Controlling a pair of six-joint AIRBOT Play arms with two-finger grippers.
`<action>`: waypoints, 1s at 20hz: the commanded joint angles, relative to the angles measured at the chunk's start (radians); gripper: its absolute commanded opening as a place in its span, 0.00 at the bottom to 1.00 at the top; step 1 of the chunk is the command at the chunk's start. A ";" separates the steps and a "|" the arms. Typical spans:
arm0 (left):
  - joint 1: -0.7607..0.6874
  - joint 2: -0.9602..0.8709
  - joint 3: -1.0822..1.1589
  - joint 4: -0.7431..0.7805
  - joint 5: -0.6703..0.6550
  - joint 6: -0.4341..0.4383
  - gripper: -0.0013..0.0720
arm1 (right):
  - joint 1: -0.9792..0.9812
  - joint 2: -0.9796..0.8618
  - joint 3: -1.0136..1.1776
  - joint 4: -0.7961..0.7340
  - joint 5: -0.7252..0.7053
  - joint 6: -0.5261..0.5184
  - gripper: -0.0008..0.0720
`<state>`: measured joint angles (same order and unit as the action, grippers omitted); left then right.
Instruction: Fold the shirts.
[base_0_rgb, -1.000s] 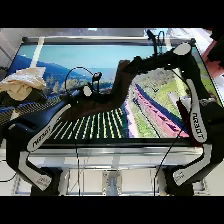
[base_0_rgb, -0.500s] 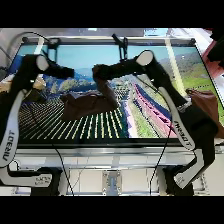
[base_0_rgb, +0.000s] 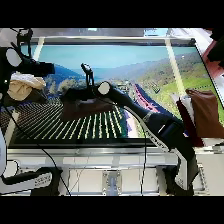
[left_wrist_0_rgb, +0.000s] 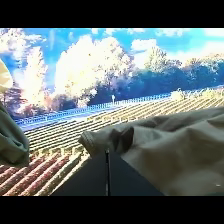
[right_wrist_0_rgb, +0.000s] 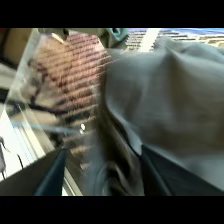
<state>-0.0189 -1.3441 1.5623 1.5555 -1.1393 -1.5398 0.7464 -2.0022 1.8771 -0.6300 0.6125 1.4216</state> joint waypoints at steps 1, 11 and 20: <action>0.005 0.005 0.001 -0.046 -0.025 0.033 0.04 | -0.015 -0.004 0.001 0.011 -0.067 -0.003 0.74; 0.005 0.005 0.001 -0.046 0.011 0.066 0.04 | -0.495 0.056 -0.032 -0.243 0.491 0.153 0.74; 0.004 0.005 0.001 -0.120 0.048 0.068 0.04 | -0.499 -0.094 -0.109 -0.061 0.505 0.085 0.95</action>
<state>-0.0151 -1.3396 1.5623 1.4555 -1.1053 -1.4731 0.2432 -2.0418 1.7760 -0.7994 1.1042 1.5505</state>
